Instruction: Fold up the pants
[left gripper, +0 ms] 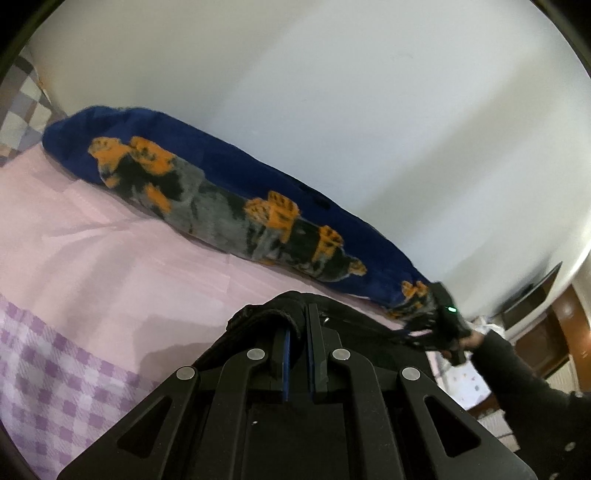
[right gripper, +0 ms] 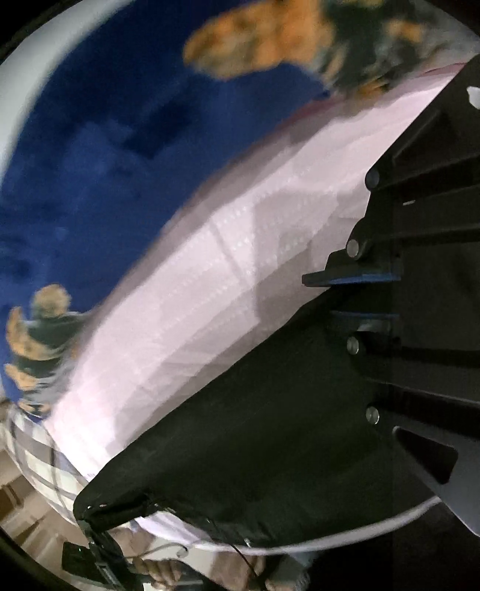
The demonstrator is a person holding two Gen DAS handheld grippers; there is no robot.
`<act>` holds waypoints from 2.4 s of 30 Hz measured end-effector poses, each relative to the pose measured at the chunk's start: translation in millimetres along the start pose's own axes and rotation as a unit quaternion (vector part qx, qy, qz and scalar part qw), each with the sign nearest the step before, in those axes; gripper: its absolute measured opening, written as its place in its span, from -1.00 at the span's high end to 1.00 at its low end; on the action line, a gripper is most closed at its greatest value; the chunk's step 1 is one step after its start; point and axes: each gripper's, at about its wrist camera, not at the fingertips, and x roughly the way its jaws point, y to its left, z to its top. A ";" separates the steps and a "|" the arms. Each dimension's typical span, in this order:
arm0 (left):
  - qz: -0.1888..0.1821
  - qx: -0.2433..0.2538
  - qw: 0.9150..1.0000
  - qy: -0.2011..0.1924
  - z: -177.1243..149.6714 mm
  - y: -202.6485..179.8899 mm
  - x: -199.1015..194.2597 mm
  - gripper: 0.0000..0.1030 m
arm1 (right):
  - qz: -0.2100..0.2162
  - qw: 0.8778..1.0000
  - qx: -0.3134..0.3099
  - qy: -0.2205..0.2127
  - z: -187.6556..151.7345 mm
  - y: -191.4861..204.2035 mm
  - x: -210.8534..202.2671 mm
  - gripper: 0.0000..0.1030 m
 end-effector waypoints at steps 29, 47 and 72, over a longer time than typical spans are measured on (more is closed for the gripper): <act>0.087 0.066 0.983 0.151 -221.6 0.7 -87.1 0.77 | -0.127 0.975 0.160 -0.086 -205.4 184.6 -21.6 0.85; 0.051 -0.098 0.987 0.114 -246.2 -0.6 -137.4 0.20 | -0.061 0.932 0.320 -0.160 -265.0 219.0 -42.5 -0.02; 0.047 -0.218 0.974 0.027 -238.3 12.0 -102.6 0.69 | 0.088 0.814 0.511 -0.260 -291.6 189.4 -3.1 0.03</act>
